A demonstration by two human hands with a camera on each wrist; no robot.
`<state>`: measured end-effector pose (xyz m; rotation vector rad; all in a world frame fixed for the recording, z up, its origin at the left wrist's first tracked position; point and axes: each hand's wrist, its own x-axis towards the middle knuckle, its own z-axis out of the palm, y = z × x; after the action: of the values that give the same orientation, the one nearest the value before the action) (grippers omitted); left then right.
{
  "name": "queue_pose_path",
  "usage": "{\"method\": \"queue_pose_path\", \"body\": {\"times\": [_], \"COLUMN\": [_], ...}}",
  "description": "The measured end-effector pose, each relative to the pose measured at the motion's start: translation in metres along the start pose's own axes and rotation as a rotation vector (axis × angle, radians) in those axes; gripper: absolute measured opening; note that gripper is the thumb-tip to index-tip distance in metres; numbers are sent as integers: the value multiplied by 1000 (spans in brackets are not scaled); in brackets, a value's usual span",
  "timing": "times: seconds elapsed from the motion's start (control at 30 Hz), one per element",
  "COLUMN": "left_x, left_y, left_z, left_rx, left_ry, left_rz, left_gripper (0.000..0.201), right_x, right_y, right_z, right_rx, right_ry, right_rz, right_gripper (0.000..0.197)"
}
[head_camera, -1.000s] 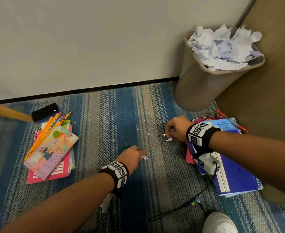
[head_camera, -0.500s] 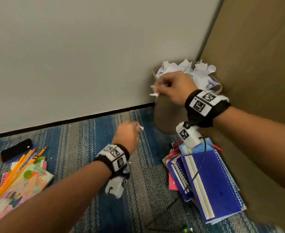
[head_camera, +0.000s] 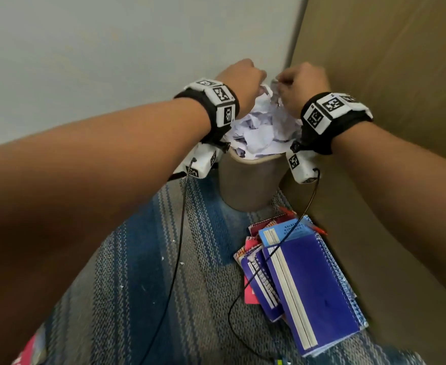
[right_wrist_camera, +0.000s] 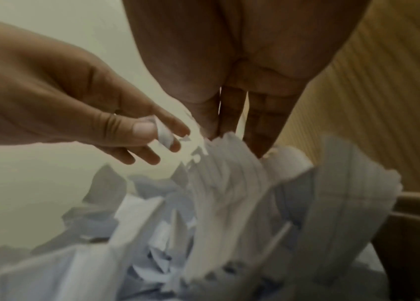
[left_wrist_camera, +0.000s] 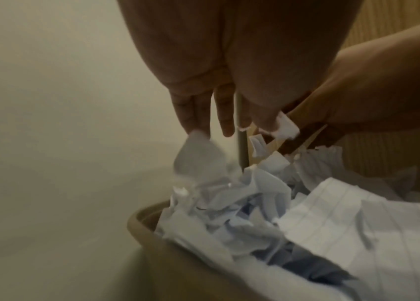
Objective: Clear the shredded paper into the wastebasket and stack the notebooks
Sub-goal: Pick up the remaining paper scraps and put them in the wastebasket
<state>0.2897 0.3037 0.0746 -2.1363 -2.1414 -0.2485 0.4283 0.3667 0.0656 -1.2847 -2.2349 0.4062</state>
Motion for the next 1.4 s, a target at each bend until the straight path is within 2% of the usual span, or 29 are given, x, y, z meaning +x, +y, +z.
{"method": "queue_pose_path", "body": {"times": [0.07, 0.2, 0.37, 0.43, 0.53, 0.67, 0.73, 0.77, 0.83, 0.9, 0.93, 0.97, 1.03, 1.13, 1.2, 1.27, 1.4], "left_x": [4, 10, 8, 3, -12, -55, -90, -111, -158, -207, -230, -249, -278, -306, -317, -326, -335], "left_y": [3, 6, 9, 7, -2, -32, -61, -77, -109, -130, -136, -137, -130, -113, -106, -103, -103], "left_z": [-3, -15, -23, -25, -35, -36, -20, -3, 42, 92, 112, 129, 156, 190, 209, 221, 230], "left_rx": [42, -11, -127, -132, -112, -169, -216, -228, -249, -242, -233, -224, -218, -303, -338, -377, -387], "left_ry": [-23, 113, 102, 121, 214, 372, 408, 389, 255, -22, -189, -331, -499, -557, -538, -468, -370], "left_rz": [17, -11, -24, -32, -76, -228, -297, -334, -421, -473, -472, -461, -440, -413, -373, -319, -229], "left_gripper": [35, 30, 31, 26, 13, 31, 35, 34, 25, 24, 25, 24, 20, 21, 26, 27, 24], "right_x": [3, 6, 4, 4, 4, -2, -8, -13, -29, -57, -76, -96, -139, -193, -216, -231, -239], "right_y": [-1, -1, -5, -7, -11, -19, -30, -39, -64, -91, -104, -112, -119, -107, -89, -73, -50], "right_z": [-5, -7, -6, -5, -4, -8, -7, -5, 11, 45, 70, 96, 150, 212, 240, 254, 259], "right_rx": [-32, -79, -120, -114, -155, -198, -209, -208, -152, -66, -25, -7, -33, -118, -158, -220, -214], "right_ry": [27, 59, 41, 37, 52, 80, 169, 216, 253, 166, 63, -77, -397, -787, -950, -1018, -953], "right_rz": [18, 113, 133, 135, 118, 81, -9, -65, -197, -341, -408, -458, -517, -428, -392, -408, -409], "right_gripper": [21, 12, 11, 7, 13, 29, 35, 37, 33, 25, 21, 18, 15, 17, 20, 21, 19]}}
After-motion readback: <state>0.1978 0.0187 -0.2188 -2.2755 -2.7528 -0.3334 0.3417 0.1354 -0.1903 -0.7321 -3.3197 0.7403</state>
